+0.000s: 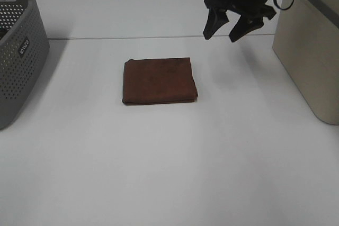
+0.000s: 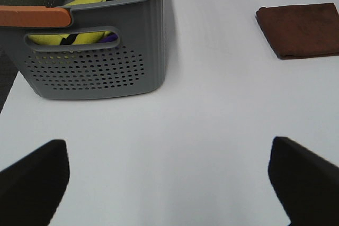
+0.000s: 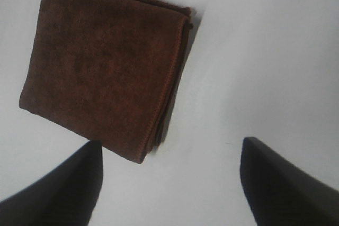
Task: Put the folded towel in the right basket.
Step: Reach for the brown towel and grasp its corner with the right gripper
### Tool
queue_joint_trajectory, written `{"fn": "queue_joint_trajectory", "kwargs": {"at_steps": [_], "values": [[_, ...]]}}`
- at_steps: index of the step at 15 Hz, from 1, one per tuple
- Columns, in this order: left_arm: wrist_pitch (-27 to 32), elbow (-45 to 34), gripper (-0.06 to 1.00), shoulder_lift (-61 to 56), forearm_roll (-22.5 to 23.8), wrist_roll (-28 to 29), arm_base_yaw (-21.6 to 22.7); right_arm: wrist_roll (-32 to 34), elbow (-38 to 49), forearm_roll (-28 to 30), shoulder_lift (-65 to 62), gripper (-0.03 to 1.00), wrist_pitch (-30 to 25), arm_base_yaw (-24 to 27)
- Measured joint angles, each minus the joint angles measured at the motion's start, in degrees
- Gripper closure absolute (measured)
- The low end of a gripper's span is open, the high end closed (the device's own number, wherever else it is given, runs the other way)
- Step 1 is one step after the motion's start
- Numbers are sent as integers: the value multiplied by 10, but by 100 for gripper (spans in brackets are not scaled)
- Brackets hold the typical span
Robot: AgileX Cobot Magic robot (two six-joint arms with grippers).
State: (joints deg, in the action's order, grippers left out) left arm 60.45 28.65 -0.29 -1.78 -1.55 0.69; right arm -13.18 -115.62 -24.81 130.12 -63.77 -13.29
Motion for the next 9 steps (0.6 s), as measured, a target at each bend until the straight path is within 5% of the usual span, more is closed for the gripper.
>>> {"fn": "queue_joint_trajectory", "kwargs": {"at_steps": [9], "values": [[0, 0, -2, 0, 0, 0, 0, 0, -99, -91, 167, 28, -48, 0]]}}
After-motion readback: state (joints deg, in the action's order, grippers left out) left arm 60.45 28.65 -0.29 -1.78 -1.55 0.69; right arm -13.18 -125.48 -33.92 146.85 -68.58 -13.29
